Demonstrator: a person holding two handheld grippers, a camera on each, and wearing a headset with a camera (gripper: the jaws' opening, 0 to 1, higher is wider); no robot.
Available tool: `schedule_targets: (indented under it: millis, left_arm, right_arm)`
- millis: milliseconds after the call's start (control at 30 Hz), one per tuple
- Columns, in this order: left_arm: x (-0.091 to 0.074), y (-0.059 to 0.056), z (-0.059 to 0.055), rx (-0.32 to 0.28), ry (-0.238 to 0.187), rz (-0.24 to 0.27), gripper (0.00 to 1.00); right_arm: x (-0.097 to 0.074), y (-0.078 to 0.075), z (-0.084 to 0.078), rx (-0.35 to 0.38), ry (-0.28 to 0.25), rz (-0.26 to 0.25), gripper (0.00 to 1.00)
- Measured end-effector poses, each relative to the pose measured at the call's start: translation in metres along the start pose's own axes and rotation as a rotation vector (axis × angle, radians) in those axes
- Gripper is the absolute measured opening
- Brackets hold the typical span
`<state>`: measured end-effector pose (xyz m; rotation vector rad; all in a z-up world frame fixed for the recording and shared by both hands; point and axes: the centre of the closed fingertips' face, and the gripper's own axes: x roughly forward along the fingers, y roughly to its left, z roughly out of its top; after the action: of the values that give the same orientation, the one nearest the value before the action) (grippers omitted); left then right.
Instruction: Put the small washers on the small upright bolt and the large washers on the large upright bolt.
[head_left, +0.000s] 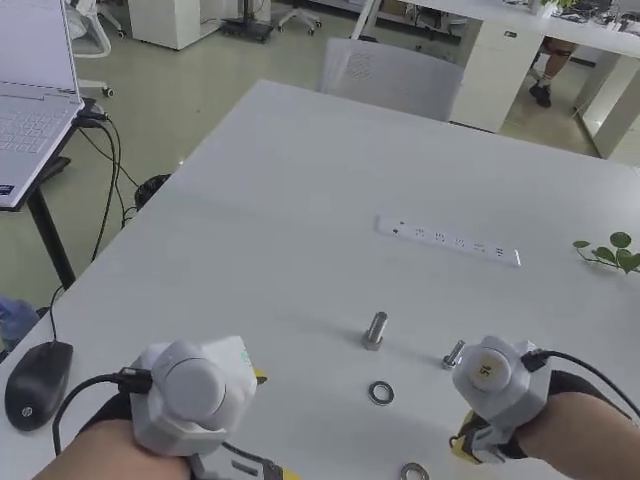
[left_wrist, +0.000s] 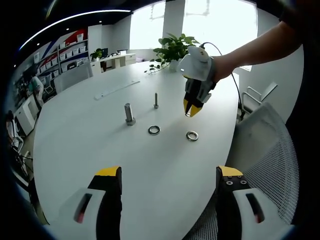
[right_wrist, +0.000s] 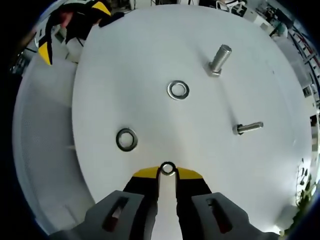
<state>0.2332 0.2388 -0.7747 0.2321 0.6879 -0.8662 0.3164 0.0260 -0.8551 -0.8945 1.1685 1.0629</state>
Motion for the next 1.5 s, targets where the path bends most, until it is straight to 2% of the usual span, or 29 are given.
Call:
schedule_targets:
  millis: [67, 133, 233, 433, 633, 800, 967, 1267, 1500]
  left_arm:
    - [0.000, 0.000, -0.001, 0.003, 0.008, 0.003, 0.77]
    - [-0.001, 0.000, 0.000, -0.002, 0.007, 0.005, 0.77]
    - [-0.002, -0.002, -0.001, 0.005, 0.021, 0.001, 0.77]
    - [-0.003, -0.001, -0.004, 0.017, 0.043, -0.004, 0.76]
    - [-0.003, 0.001, -0.001, 0.016, 0.035, -0.005, 0.75]
    - [-0.004, 0.002, -0.003, 0.015, 0.045, -0.010, 0.74]
    - [-0.006, 0.004, -0.004, 0.012, 0.047, -0.008, 0.73]
    - [-0.005, 0.005, -0.006, 0.021, 0.060, -0.009, 0.73]
    - [-0.006, 0.010, 0.002, 0.033, 0.044, 0.007, 0.75]
  right_arm:
    - [-0.005, -0.007, -0.003, 0.023, -0.008, -0.008, 0.12]
    - [-0.010, -0.013, 0.001, 0.060, -0.038, -0.002, 0.12]
    - [-0.013, -0.024, 0.002, 0.046, -0.034, -0.019, 0.12]
    - [-0.024, -0.050, 0.019, 0.053, -0.054, -0.041, 0.12]
    - [-0.034, -0.070, 0.032, 0.047, -0.060, -0.068, 0.12]
    - [-0.037, -0.083, 0.038, 0.032, -0.058, -0.083, 0.12]
    - [-0.042, -0.099, 0.047, 0.046, -0.080, -0.099, 0.12]
    - [-0.040, -0.111, 0.058, 0.043, -0.092, -0.119, 0.12]
    - [-0.033, -0.114, 0.063, 0.031, -0.082, -0.119, 0.12]
